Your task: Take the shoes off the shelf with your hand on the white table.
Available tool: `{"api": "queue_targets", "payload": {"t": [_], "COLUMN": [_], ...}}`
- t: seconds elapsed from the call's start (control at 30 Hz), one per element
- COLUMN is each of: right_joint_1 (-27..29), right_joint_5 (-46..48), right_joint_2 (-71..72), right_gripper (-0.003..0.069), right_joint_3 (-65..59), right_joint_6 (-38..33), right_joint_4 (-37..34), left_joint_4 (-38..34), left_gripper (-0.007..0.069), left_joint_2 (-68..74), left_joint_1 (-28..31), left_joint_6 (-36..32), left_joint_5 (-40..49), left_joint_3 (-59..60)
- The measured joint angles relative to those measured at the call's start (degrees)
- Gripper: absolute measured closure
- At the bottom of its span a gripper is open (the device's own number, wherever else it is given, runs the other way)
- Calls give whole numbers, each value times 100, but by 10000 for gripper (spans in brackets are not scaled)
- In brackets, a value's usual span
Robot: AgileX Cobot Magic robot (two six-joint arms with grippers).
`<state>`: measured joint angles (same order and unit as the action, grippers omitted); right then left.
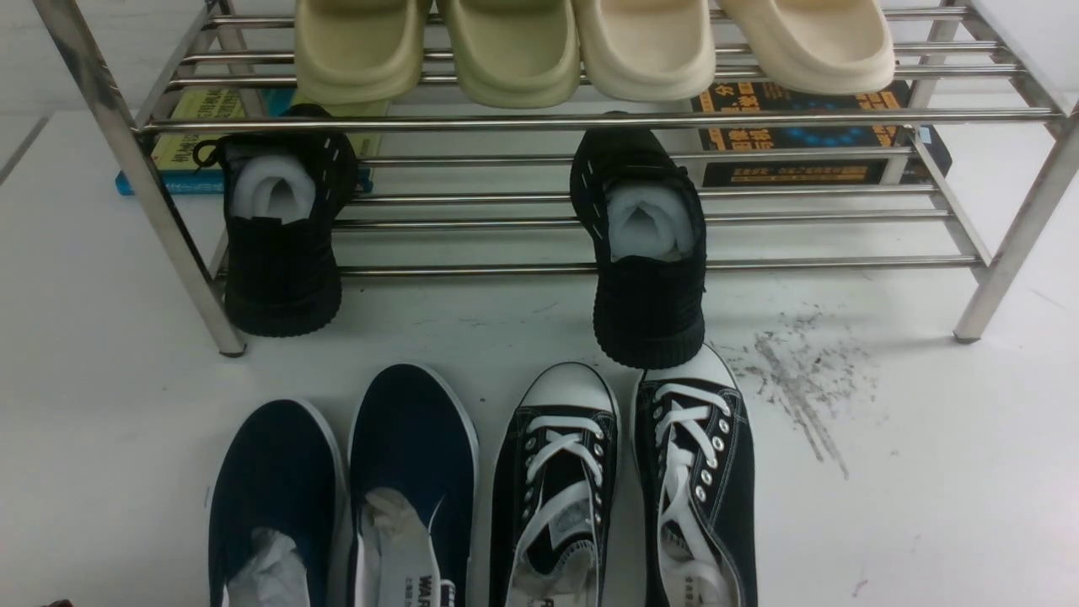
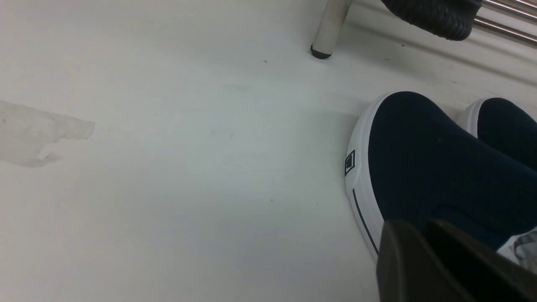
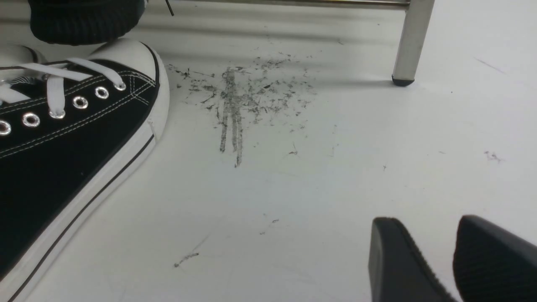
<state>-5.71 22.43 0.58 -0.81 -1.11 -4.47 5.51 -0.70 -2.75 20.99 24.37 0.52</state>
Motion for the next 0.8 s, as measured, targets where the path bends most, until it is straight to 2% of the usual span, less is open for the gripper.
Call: {"api": "queue_targets", "payload": {"t": [0.8], "right_joint_1": [0], "right_joint_5": [0], "right_joint_2": [0], "right_gripper": [421], "right_joint_3": [0], "right_joint_6": [0], "right_joint_4": [0], "left_joint_4": [5], "left_gripper": [513], "left_joint_2": [0], "left_joint_1": [0], "left_joint_6": [0], "left_joint_5": [-7], "left_joint_3": [0]}}
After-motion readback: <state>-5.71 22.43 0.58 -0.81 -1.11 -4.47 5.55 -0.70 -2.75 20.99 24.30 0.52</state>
